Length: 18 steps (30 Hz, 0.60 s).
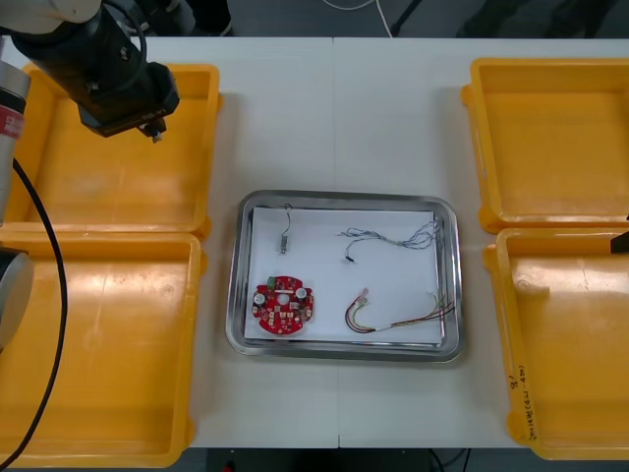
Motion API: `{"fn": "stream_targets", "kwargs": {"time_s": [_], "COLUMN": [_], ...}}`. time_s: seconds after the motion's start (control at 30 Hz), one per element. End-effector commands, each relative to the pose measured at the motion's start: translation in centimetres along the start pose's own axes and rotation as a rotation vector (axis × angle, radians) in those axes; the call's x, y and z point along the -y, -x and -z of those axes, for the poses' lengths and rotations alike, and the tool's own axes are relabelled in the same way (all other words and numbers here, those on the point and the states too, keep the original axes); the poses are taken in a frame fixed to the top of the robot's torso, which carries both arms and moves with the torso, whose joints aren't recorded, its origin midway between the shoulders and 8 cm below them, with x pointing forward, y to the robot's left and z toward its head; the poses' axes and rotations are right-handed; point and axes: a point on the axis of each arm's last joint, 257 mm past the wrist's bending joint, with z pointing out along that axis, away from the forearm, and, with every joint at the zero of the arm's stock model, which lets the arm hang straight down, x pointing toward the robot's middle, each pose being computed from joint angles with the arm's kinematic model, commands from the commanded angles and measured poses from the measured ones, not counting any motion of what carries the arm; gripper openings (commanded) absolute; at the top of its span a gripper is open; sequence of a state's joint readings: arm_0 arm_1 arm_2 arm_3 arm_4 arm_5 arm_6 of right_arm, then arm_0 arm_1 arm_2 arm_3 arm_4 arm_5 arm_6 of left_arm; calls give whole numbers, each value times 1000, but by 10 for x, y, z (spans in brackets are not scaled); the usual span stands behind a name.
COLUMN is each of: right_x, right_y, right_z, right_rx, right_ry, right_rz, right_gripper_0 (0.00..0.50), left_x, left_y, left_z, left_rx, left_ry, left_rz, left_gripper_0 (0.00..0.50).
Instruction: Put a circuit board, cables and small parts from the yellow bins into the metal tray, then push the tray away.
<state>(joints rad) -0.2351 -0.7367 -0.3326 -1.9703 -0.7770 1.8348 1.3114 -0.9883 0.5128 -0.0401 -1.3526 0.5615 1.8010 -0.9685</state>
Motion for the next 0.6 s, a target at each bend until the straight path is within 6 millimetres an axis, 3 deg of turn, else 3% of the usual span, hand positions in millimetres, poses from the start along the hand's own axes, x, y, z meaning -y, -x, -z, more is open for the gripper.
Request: {"fn": "stream_targets", "kwargs": {"time_s": [0.03, 0.2, 0.6], "right_x": [6, 5, 7], "right_y": [4, 5, 4], "right_z": [8, 8, 8], "right_rx": [20, 21, 20], "right_ry": [-4, -4, -6], "right_rz": [-40, -42, -48], "right_gripper_0": [500, 500, 500], "left_x": [15, 30, 90], "left_y": [3, -19, -64], "left_z": [39, 39, 31], "left_rx": [54, 19, -7], "left_ry": [35, 37, -33], "left_rz": [-25, -29, -112], "left_gripper_0": [0, 0, 0]}}
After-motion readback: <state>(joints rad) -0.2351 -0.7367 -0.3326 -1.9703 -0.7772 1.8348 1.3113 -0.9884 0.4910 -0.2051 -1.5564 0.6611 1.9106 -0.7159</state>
